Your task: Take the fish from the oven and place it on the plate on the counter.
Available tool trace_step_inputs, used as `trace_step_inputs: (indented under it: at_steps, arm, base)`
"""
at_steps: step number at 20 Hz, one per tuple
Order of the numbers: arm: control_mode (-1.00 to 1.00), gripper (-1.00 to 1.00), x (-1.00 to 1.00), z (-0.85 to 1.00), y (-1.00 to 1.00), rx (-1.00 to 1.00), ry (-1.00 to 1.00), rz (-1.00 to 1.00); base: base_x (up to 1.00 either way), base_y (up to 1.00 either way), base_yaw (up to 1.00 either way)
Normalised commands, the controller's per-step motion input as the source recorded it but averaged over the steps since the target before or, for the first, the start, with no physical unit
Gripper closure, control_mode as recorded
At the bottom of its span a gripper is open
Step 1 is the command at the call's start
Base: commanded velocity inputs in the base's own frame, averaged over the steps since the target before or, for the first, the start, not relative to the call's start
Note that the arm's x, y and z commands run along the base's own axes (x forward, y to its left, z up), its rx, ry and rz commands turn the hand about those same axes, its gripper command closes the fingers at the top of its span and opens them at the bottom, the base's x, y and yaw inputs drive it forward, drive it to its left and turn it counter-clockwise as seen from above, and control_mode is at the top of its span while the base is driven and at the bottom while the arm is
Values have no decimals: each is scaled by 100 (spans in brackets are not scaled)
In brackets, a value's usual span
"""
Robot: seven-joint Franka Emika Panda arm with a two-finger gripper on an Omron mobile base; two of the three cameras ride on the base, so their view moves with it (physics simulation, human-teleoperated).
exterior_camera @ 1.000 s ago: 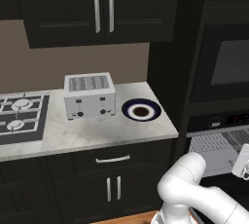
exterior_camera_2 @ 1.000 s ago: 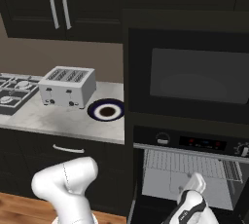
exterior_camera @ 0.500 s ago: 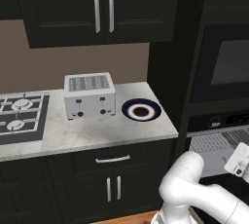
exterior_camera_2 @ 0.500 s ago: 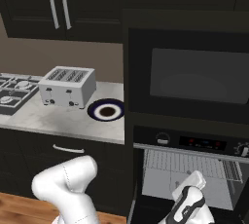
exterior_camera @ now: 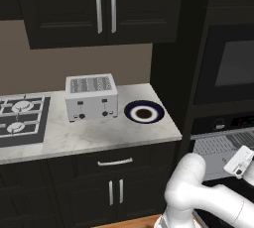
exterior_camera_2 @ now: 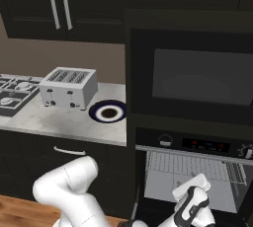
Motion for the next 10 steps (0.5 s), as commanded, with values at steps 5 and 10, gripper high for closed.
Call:
trace_step_inputs:
  at_steps: [5, 10]
  arm:
    - [-100, -100, 2, -44, -9, 20, -4, 0]
    - [-100, -100, 10, -35, 0, 4, -5, 0]
  base:
    - [0, 0, 0]
    - [0, 0, 0]
